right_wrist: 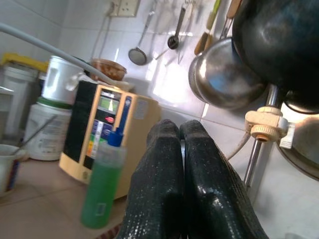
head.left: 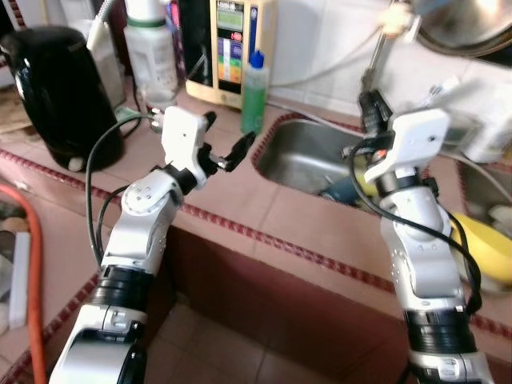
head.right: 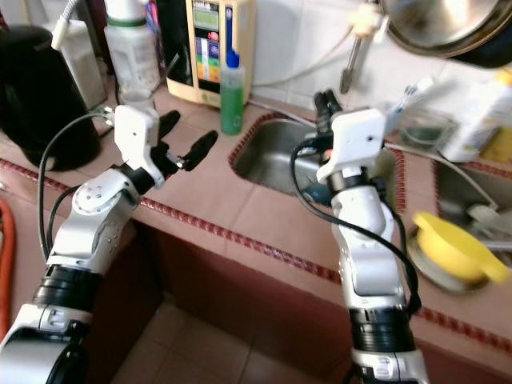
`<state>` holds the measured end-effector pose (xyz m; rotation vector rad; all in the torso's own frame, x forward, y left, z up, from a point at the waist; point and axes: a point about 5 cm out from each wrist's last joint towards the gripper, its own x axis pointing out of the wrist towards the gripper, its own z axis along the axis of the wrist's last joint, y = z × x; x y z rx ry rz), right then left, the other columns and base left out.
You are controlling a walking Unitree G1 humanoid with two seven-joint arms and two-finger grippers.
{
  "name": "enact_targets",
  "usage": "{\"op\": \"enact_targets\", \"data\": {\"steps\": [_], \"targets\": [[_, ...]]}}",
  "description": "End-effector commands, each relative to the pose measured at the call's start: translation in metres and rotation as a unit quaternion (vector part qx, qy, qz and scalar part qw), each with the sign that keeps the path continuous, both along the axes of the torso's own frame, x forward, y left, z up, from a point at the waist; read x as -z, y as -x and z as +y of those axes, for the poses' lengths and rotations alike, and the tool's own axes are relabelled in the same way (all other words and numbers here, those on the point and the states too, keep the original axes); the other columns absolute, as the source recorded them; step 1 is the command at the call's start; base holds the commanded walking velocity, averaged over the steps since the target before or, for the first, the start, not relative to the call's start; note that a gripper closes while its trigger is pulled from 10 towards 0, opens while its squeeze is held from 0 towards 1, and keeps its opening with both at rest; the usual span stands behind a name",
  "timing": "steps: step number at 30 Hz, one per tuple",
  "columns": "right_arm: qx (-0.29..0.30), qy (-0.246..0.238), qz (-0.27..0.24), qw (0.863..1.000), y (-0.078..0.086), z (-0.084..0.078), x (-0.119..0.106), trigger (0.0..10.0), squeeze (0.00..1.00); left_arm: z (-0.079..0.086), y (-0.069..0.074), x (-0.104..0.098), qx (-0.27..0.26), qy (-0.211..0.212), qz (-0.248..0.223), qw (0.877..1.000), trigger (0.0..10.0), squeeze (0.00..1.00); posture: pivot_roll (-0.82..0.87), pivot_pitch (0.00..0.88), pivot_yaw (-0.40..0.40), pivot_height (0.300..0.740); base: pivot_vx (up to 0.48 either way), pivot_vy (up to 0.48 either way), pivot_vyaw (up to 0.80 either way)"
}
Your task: Kitchen organization
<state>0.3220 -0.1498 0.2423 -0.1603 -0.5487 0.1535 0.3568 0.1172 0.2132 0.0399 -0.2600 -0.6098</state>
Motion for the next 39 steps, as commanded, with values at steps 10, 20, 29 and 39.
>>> {"op": "enact_targets", "data": {"steps": [10,20,29,39], "targets": [[0.016,-0.010,-0.001,1.000,0.0001,-0.0113,-0.0050,10.0,0.00,-0.0127,0.0031,-0.0073,0.025,0.021,-0.013,0.999,10.0,0.00,0.02,0.000,-0.032,0.740,0.180,0.000,-0.36],[0.020,-0.012,0.005,1.000,0.0002,-0.0140,-0.0033,10.0,0.00,-0.0096,0.0037,-0.0073,0.023,0.013,-0.015,1.000,10.0,0.00,0.02,0.000,-0.029,0.740,0.000,0.000,-0.67],[0.027,-0.007,0.008,1.000,-0.0006,-0.0171,-0.0021,10.0,0.00,-0.0090,0.0034,-0.0062,0.023,-0.006,-0.024,0.999,10.0,0.00,0.02,0.000,-0.030,0.740,0.000,0.000,-0.65],[0.024,-0.001,-0.001,1.000,0.0002,-0.0171,-0.0027,10.0,0.00,-0.0121,0.0045,-0.0062,0.030,-0.025,-0.035,0.999,10.0,0.00,0.02,0.000,-0.028,0.740,0.000,0.000,-0.19]]}}
